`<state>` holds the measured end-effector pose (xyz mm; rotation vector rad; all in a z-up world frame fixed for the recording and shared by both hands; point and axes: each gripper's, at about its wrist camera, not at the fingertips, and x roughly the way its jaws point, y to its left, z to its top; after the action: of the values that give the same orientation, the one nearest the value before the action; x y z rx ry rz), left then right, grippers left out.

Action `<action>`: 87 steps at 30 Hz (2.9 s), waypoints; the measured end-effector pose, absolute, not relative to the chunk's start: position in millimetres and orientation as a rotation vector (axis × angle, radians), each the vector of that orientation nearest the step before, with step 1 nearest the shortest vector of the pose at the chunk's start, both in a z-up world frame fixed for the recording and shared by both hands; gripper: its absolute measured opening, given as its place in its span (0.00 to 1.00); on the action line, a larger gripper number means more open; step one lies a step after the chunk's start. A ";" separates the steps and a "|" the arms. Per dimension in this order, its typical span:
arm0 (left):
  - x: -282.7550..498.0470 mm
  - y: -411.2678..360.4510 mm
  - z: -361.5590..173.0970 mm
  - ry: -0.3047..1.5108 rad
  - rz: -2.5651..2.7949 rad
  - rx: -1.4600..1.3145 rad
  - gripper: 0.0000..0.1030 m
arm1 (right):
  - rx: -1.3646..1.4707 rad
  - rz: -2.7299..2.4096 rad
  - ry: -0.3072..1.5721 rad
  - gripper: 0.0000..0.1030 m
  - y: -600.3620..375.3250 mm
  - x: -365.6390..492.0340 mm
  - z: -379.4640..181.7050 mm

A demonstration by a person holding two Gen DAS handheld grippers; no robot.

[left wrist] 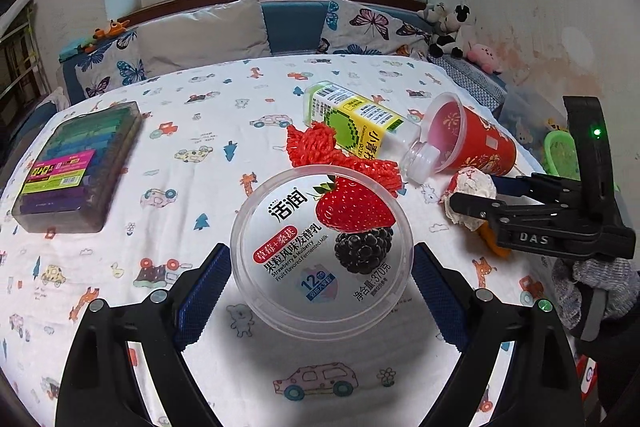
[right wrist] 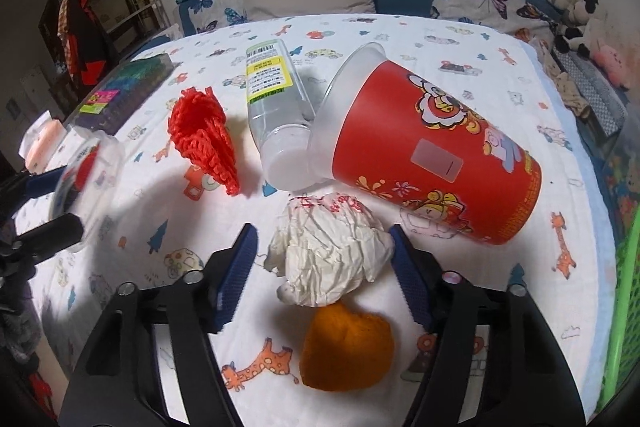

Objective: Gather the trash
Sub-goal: 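Grasp the yogurt cup with the left gripper while the right grasps the paper ball, then carry the paper ball to the basket and open the right gripper to drop it, then lower the yogurt cup into the basket and open the left gripper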

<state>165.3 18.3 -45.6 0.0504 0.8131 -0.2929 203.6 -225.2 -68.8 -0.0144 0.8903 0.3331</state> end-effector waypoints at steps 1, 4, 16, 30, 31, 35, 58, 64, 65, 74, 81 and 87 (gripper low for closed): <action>164.6 18.4 -44.7 0.812 -0.295 0.047 0.85 | -0.015 0.337 0.889 0.56 -225.3 202.6 -68.2; 162.9 16.7 -42.8 0.808 -0.302 0.042 0.85 | -0.013 0.341 0.875 0.54 -227.5 197.4 -64.2; 157.4 -12.5 -33.0 0.795 -0.356 0.058 0.85 | 0.057 0.344 0.783 0.54 -258.7 166.4 -23.4; 151.0 -91.4 -15.7 0.764 -0.496 0.119 0.85 | 0.148 0.098 0.743 0.55 -376.4 116.9 -9.1; 150.4 -96.9 -15.1 0.763 -0.505 0.123 0.85 | 0.158 0.068 0.746 0.56 -390.3 113.1 -10.5; 151.6 -124.3 -11.5 0.766 -0.544 0.136 0.85 | 0.181 -0.036 0.757 0.56 -436.2 98.2 -17.2; 158.8 -298.5 1.6 0.762 -0.775 0.245 0.85 | 0.355 -0.230 0.727 0.70 -551.5 45.1 -32.0; 153.8 -341.1 -9.6 0.788 -0.835 0.278 0.85 | 0.347 -0.250 0.695 0.73 -553.6 28.8 -22.8; 154.4 -346.9 -11.9 0.794 -0.839 0.282 0.85 | 0.350 -0.253 0.688 0.73 -554.8 24.9 -21.4; 151.6 -394.9 -31.4 0.847 -0.880 0.334 0.85 | 0.394 -0.273 0.664 0.74 -566.7 4.5 -20.3; 151.7 -414.6 -41.2 0.881 -0.911 0.306 0.85 | 0.416 -0.290 0.650 0.74 -571.6 -7.4 -19.4; 149.8 -404.7 -39.7 0.886 -0.942 0.265 0.88 | 0.423 -0.292 0.648 0.74 -569.9 -12.7 -19.3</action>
<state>149.8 -404.7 -39.7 0.2646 0.8863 -0.9417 -12.7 -569.9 -19.3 0.4231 0.6485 -0.2924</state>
